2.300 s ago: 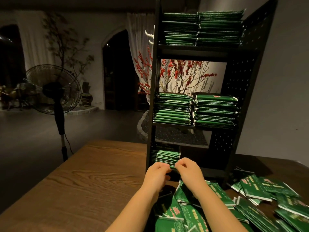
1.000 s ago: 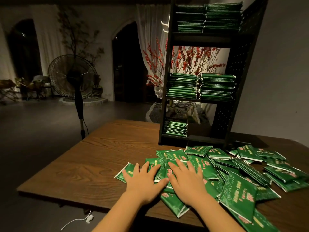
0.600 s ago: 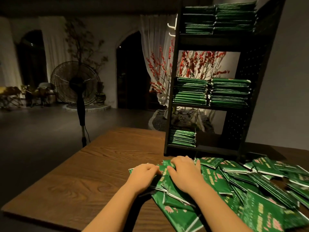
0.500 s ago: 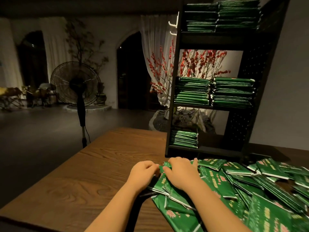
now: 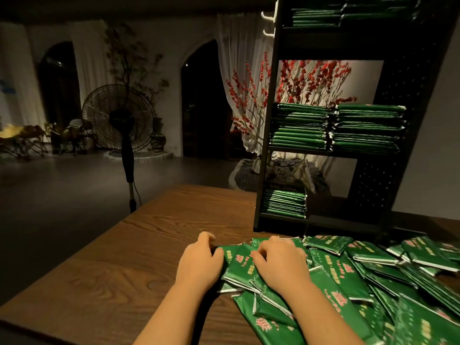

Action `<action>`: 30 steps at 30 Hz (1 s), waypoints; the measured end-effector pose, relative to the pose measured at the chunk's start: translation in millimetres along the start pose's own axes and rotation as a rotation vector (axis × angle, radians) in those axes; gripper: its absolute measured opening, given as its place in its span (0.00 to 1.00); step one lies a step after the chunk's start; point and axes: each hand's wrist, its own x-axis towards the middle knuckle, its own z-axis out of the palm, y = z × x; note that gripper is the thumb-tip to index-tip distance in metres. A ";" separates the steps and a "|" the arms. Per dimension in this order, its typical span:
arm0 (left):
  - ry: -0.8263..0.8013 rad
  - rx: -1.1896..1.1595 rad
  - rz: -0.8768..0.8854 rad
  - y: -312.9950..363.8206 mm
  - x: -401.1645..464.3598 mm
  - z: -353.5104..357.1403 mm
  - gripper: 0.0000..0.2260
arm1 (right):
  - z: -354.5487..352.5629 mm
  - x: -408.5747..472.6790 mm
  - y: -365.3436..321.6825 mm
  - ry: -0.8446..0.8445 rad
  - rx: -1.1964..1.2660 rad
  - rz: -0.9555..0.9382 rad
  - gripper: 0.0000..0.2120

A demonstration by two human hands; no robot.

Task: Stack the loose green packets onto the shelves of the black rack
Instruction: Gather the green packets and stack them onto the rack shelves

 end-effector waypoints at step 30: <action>0.030 -0.635 0.151 14.7 -12.8 -15.6 0.22 | -14.5 -2.1 7.7 0.183 0.892 -0.185 0.10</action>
